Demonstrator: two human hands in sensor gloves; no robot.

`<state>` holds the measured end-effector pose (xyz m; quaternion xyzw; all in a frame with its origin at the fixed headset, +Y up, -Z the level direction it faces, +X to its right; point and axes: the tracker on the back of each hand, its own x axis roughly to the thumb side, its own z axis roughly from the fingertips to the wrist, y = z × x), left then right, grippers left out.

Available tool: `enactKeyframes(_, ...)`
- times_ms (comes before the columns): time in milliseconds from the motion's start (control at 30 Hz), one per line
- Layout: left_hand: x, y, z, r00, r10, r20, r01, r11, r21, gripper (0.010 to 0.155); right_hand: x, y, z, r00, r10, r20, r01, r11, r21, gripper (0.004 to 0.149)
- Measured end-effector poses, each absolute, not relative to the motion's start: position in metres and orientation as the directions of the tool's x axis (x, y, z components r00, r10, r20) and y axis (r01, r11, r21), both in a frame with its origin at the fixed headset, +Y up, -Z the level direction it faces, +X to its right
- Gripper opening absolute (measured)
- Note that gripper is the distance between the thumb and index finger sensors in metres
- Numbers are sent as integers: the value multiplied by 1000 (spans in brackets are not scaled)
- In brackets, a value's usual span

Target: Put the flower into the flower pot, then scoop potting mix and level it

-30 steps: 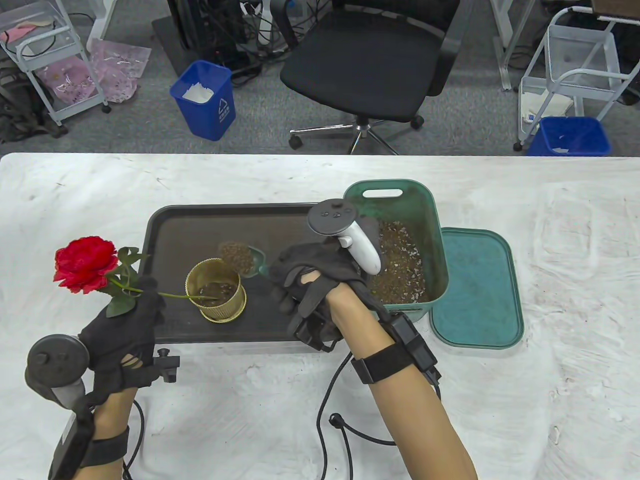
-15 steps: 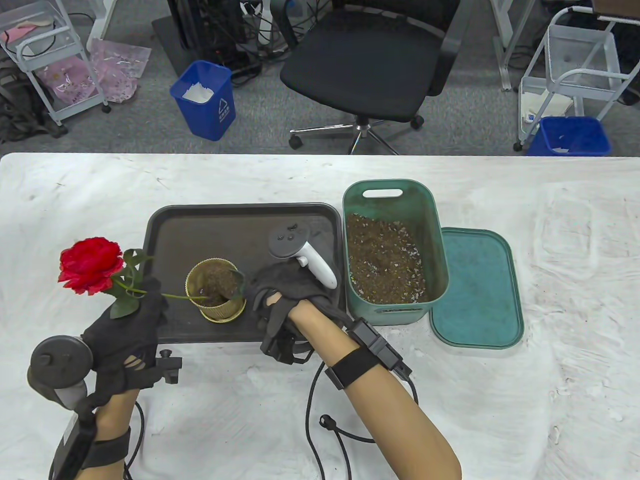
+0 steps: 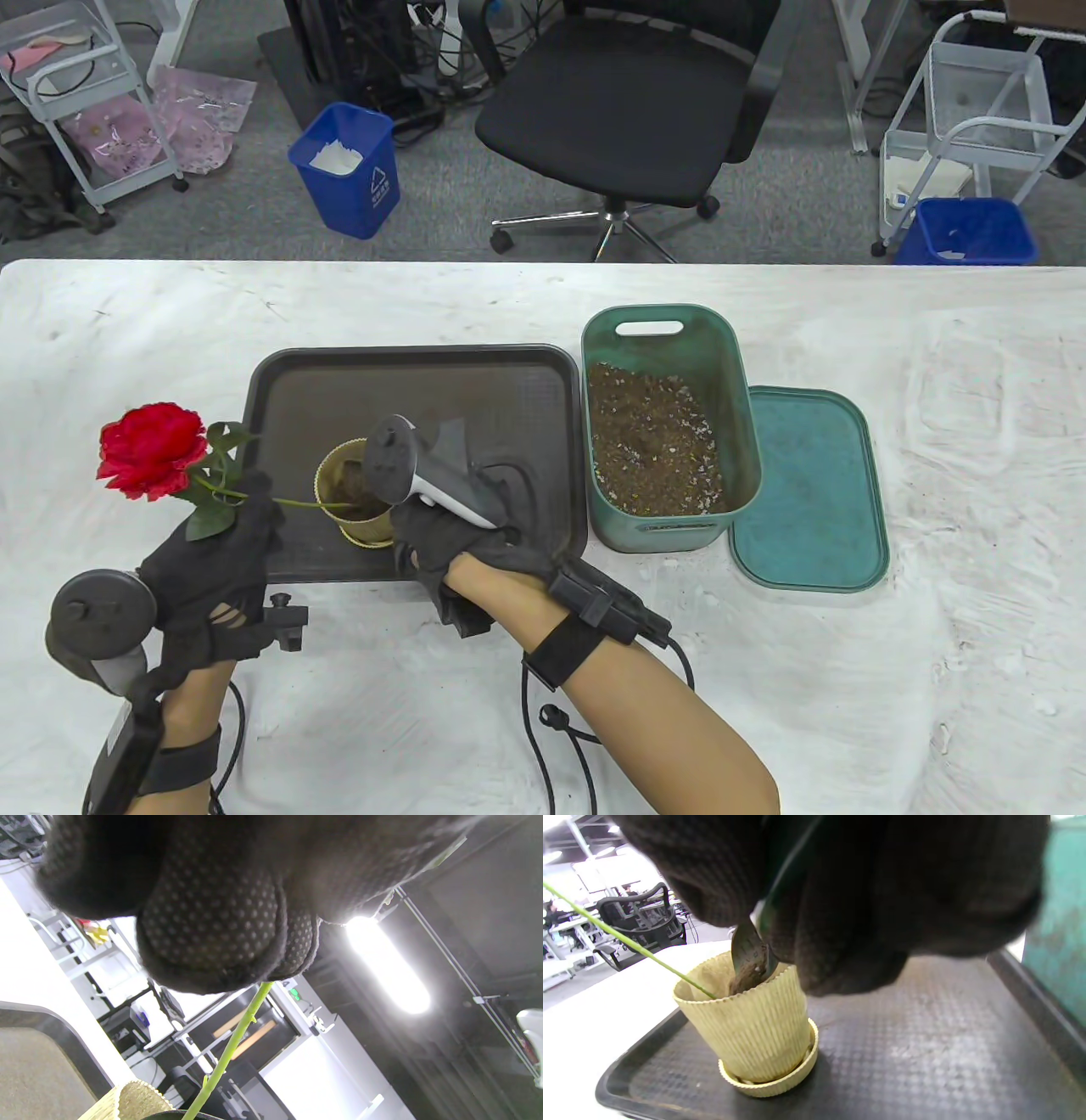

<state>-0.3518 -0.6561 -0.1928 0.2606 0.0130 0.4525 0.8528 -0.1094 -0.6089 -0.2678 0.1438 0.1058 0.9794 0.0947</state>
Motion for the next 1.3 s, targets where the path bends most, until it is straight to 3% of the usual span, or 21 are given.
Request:
enactKeyframes(133, -351, -656, -193, 592, 776, 218, -765, 456, 454, 42, -110, -600, -263, -949, 141, 283, -98, -982, 162, 55)
enactKeyframes(333, -351, -656, -193, 593, 776, 217, -764, 456, 457, 42, -76, -570, -268, -945, 255, 203, -225, -961, 158, 54)
enactKeyframes(567, -351, -656, -193, 592, 776, 219, -765, 456, 454, 42, 12, -523, -285, -935, 353, -17, -354, -935, 13, 54)
enactKeyframes(733, -351, -656, -193, 590, 778, 216, -766, 455, 455, 42, 80, -511, -298, -877, 406, -257, -409, -911, -48, 54)
enactKeyframes(867, -352, -655, -193, 588, 780, 213, -766, 452, 457, 42, 113, -520, -312, -873, 279, -400, -322, -946, 43, 54)
enactKeyframes(1033, -352, -655, -194, 589, 779, 216, -767, 453, 454, 42, 135, -559, -329, -873, 9, -487, -225, -895, 385, 53)
enactKeyframes(1167, -351, -655, -193, 588, 779, 217, -768, 454, 452, 42, 140, -586, -336, -861, -44, -507, -229, -856, 464, 53)
enactKeyframes(1300, -351, -655, -193, 589, 778, 218, -767, 455, 452, 42, 143, -602, -343, -852, 23, -524, -320, -815, 484, 52)
